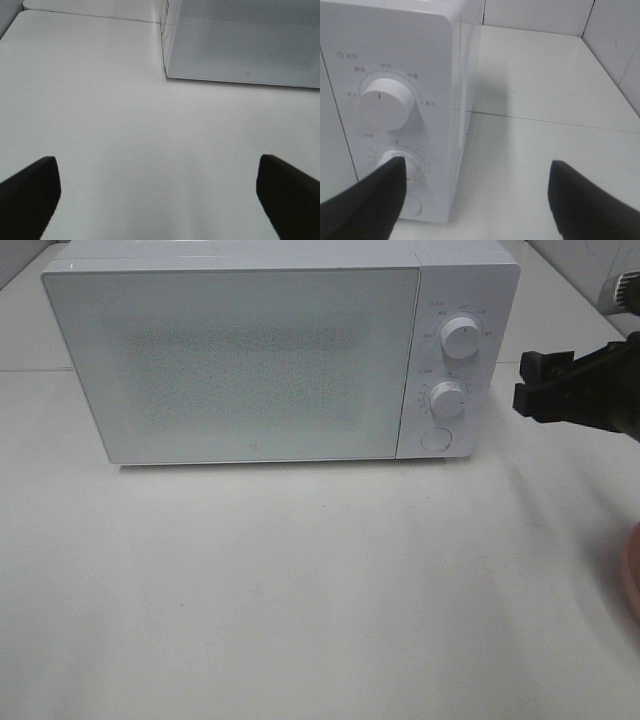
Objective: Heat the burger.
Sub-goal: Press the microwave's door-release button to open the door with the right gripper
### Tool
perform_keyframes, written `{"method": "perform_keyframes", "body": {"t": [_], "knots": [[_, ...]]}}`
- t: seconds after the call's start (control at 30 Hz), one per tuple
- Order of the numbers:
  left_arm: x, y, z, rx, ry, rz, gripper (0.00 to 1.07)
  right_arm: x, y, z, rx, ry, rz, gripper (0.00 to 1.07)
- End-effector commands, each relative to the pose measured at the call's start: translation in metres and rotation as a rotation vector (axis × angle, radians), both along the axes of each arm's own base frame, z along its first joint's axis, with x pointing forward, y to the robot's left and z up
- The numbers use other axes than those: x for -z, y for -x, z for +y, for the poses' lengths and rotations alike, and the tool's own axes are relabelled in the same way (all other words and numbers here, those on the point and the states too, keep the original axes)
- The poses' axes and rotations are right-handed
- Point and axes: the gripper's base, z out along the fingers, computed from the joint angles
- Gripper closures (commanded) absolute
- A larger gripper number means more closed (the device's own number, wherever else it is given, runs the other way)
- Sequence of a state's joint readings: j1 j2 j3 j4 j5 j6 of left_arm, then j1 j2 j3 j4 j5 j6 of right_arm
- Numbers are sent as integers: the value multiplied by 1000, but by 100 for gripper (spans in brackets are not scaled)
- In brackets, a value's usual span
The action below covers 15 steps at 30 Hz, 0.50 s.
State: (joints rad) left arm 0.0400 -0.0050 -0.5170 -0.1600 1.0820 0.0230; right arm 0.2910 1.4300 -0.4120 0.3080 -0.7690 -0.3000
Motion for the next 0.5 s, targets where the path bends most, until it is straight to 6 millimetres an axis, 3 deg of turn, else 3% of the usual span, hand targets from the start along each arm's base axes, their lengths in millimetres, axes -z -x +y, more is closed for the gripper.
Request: {"method": "perform_keyframes", "body": {"t": [0.03,0.5], "knots": [[-1,3,0,-6,-1,-39,6,1,2,6,22,19,-35,31],[-1,3,0,-6,-1,-39,6,22,10,45,19,-20,-17,31]]}}
